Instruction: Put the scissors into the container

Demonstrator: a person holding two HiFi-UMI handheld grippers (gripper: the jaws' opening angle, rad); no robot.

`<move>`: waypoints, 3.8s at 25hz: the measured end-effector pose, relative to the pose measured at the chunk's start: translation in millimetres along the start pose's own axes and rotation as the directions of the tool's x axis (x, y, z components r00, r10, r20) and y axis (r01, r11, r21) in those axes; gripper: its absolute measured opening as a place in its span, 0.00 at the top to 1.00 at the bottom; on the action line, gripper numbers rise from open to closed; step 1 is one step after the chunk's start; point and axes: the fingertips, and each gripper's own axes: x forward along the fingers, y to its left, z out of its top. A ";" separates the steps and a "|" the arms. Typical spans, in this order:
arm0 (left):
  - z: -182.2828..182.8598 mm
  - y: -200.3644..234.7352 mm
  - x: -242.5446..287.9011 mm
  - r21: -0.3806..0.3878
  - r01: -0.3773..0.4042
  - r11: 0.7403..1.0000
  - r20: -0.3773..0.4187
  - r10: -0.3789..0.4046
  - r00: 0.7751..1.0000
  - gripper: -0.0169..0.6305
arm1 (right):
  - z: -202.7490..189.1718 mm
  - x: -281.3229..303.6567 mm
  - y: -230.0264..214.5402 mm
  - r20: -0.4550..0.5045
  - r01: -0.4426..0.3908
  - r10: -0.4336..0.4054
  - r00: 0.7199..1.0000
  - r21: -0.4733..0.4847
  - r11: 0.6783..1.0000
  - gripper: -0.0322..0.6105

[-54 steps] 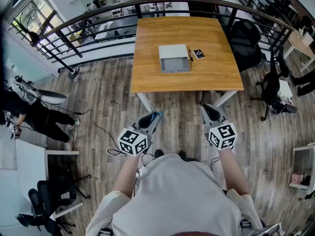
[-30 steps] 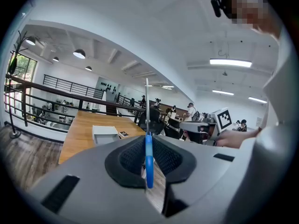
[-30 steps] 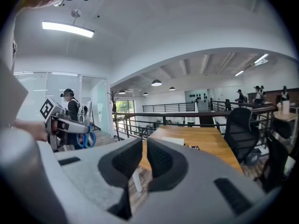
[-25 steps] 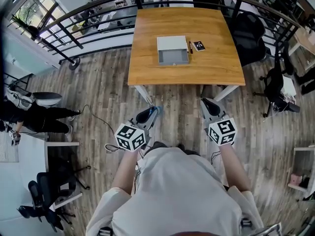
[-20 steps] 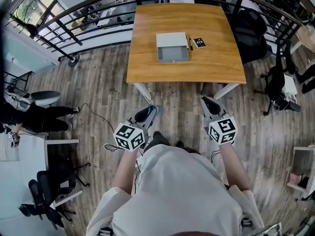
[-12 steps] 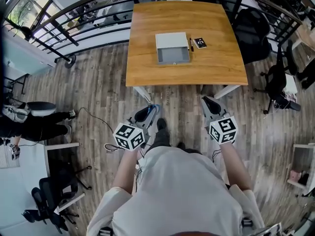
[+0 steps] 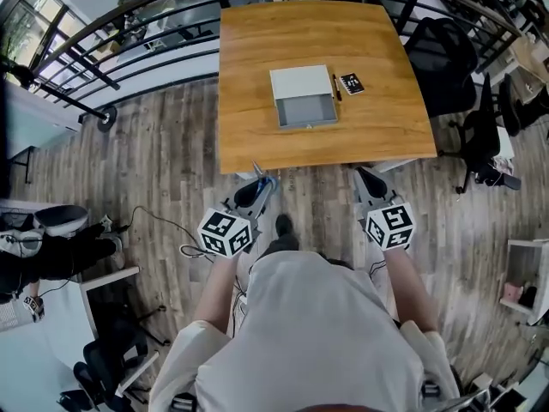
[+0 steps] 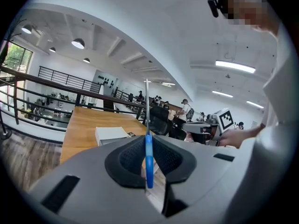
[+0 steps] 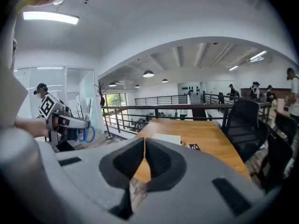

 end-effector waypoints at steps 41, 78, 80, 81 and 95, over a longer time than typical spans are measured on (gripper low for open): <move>44.0 132.4 210.2 -0.010 0.025 1.000 -0.211 -0.026 0.977 0.91 | 16.8 200.8 -122.5 -0.152 -0.057 0.066 0.986 0.063 0.996 0.93; -98.2 208.3 382.0 0.290 0.185 0.939 -0.726 0.090 0.682 0.91 | -60.1 300.4 -203.0 -0.312 -0.077 0.148 0.938 0.228 0.971 0.93; -108.1 212.6 388.1 0.300 0.215 0.929 -0.747 0.089 0.659 0.91 | -65.6 302.9 -203.0 -0.324 -0.068 0.143 0.935 0.231 0.971 0.93; -112.3 214.0 391.1 0.304 0.229 0.925 -0.755 0.087 0.650 0.91 | -68.8 303.6 -203.1 -0.330 -0.064 0.141 0.933 0.234 0.970 0.93; -141.9 218.9 420.5 0.315 0.329 0.890 -0.783 0.048 0.621 0.92 | -98.5 309.9 -206.8 -0.376 -0.021 0.127 0.918 0.272 0.962 0.93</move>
